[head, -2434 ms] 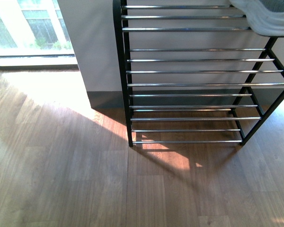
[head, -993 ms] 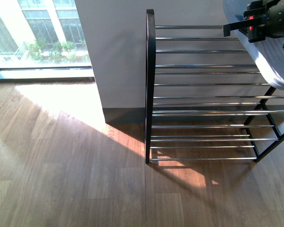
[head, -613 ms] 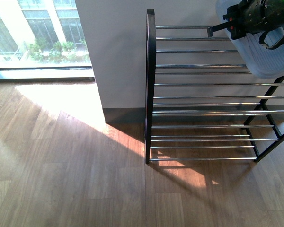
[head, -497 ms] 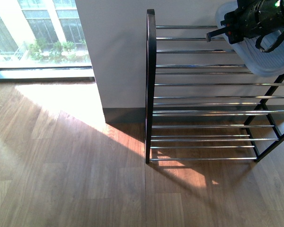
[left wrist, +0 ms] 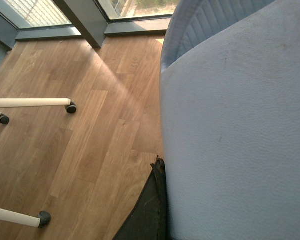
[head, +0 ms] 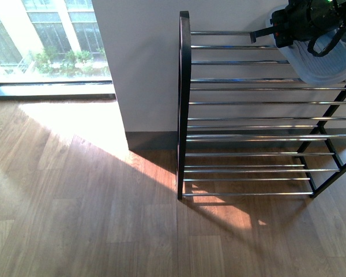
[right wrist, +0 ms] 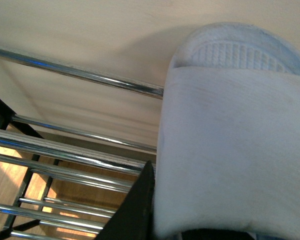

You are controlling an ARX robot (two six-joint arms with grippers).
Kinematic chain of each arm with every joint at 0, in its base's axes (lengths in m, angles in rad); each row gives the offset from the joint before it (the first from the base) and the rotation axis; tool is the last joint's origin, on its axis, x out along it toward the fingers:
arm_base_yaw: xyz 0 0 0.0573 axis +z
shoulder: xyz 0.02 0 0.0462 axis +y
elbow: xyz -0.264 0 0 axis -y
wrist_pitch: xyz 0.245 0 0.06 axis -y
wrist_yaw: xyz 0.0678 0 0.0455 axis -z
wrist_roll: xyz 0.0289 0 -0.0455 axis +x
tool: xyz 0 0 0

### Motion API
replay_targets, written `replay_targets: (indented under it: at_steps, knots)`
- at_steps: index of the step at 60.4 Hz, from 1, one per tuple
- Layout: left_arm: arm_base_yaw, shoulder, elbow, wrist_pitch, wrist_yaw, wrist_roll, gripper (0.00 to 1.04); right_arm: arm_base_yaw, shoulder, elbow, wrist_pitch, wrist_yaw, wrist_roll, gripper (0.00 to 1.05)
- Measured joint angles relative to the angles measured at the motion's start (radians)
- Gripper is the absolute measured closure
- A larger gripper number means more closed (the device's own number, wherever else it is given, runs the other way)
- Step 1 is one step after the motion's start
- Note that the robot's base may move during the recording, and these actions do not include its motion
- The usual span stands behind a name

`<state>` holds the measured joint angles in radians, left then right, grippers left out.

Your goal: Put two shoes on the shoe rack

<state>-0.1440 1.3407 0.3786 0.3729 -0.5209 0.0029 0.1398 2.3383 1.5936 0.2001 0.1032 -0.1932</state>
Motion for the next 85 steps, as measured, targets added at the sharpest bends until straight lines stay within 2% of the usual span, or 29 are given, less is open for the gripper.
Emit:
replay_targets:
  at_steps: [16,30,35,38,40,43,46,51,55,74,85]
  knots:
    - [0.000,0.000,0.000,0.000,0.000,0.000,1.03,-0.003,-0.150,-0.145,-0.020,-0.063,0.103,0.50]
    - [0.000,0.000,0.000,0.000,0.000,0.000,1.03,-0.006,-0.371,-0.280,-0.092,-0.050,0.129,0.15]
    - [0.000,0.000,0.000,0.000,0.000,0.000,1.03,-0.018,-0.454,-0.339,-0.106,-0.055,0.129,0.08]
    - [0.000,0.000,0.000,0.000,0.000,0.000,1.03,-0.025,-0.485,-0.356,-0.106,-0.055,0.129,0.09]
    - [0.000,0.000,0.000,0.000,0.000,0.000,1.03,-0.030,-0.499,-0.382,-0.035,-0.034,0.140,0.12]
    - [0.000,0.000,0.000,0.000,0.000,0.000,1.03,-0.039,-0.529,-0.471,0.206,-0.008,0.155,0.21]
    - [0.000,0.000,0.000,0.000,0.000,0.000,1.03,-0.046,-0.550,-0.552,0.378,-0.010,0.164,0.28]
    - [0.000,0.000,0.000,0.000,0.000,0.000,1.03,-0.051,-0.586,-0.680,0.570,-0.014,0.173,0.38]
    - [0.000,0.000,0.000,0.000,0.000,0.000,1.03,-0.057,-0.653,-0.834,0.719,-0.026,0.178,0.54]
    - [0.000,0.000,0.000,0.000,0.000,0.000,1.03,-0.085,-0.850,-1.124,0.812,-0.048,0.179,1.03]
    - [0.000,0.000,0.000,0.000,0.000,0.000,1.03,-0.128,-0.961,-1.250,0.822,-0.101,0.183,1.03]
